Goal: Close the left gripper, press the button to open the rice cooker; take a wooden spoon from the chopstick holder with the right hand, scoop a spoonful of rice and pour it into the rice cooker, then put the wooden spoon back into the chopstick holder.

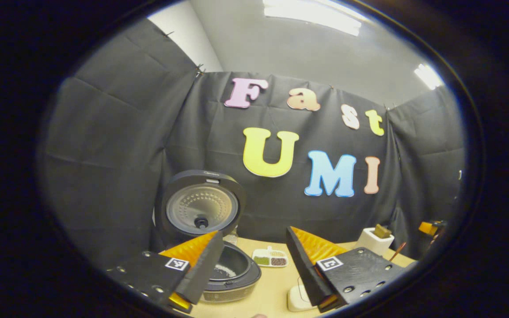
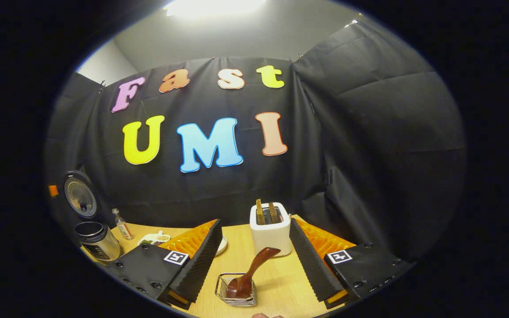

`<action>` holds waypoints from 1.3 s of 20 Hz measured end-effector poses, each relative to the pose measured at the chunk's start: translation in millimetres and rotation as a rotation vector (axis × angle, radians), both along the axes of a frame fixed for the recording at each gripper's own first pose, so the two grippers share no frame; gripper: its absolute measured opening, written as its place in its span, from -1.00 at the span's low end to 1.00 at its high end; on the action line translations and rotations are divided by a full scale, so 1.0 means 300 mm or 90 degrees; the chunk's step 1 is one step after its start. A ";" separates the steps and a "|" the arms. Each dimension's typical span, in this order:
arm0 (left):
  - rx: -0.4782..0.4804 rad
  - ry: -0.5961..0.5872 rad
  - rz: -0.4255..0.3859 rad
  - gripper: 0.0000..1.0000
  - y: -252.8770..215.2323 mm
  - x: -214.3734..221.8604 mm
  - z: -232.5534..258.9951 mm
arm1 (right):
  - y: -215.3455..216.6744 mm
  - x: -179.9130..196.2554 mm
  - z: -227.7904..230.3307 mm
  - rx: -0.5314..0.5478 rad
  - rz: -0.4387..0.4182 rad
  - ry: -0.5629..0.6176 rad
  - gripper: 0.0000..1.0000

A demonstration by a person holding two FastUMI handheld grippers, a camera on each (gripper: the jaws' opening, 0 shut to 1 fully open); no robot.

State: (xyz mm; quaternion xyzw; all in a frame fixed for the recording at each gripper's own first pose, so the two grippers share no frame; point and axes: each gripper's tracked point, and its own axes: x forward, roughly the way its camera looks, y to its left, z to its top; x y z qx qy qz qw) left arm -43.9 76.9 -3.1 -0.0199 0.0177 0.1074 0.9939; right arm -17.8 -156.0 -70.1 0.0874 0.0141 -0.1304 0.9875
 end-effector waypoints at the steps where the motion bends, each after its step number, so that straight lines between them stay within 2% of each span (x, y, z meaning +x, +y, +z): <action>1: 0.030 0.001 0.012 0.76 0.003 0.005 0.009 | -0.019 -0.002 -0.008 0.004 -0.007 0.001 0.96; 2: 0.050 -0.004 0.020 0.76 -0.004 0.005 0.022 | -0.043 -0.003 -0.024 0.010 -0.014 0.005 0.96; 3: 0.058 -0.005 0.019 0.84 -0.030 0.010 0.025 | -0.059 -0.003 -0.037 0.020 -0.017 0.010 0.95; 4: 0.056 -0.005 0.010 0.77 -0.058 0.015 0.017 | -0.070 -0.002 -0.050 0.032 -0.017 0.013 0.95; 7: 0.039 -0.031 0.013 0.79 -0.060 0.014 0.042 | -0.100 0.011 -0.107 0.071 -0.013 0.024 0.96; 10: 0.029 -0.037 0.019 0.90 -0.050 0.005 0.051 | -0.109 0.038 -0.178 0.112 0.001 0.043 0.96; 13: 0.029 -0.025 0.015 0.85 -0.065 0.013 0.027 | -0.110 0.078 -0.256 0.154 0.009 0.069 0.95; 14: 0.033 -0.019 0.014 0.85 -0.069 0.018 0.019 | -0.116 0.091 -0.297 0.165 0.005 0.087 0.86; 15: 0.039 -0.013 0.018 0.85 -0.064 0.018 0.012 | -0.114 0.103 -0.328 0.173 0.007 0.102 0.96; 17: 0.049 -0.002 0.027 0.79 -0.049 0.021 0.003 | -0.098 0.135 -0.380 0.188 0.016 0.128 0.95; 18: 0.050 0.002 0.030 0.79 -0.046 0.022 -0.001 | -0.088 0.147 -0.406 0.195 0.023 0.138 0.86; 19: 0.048 0.005 0.032 0.85 -0.043 0.018 -0.008 | -0.077 0.158 -0.421 0.202 0.033 0.144 0.96; 20: 0.045 0.008 0.033 0.79 -0.040 0.019 -0.012 | -0.062 0.164 -0.433 0.208 0.044 0.145 0.96; 26: 0.042 0.032 0.029 0.79 -0.041 0.031 -0.065 | 0.018 0.255 -0.506 0.243 0.093 0.165 0.96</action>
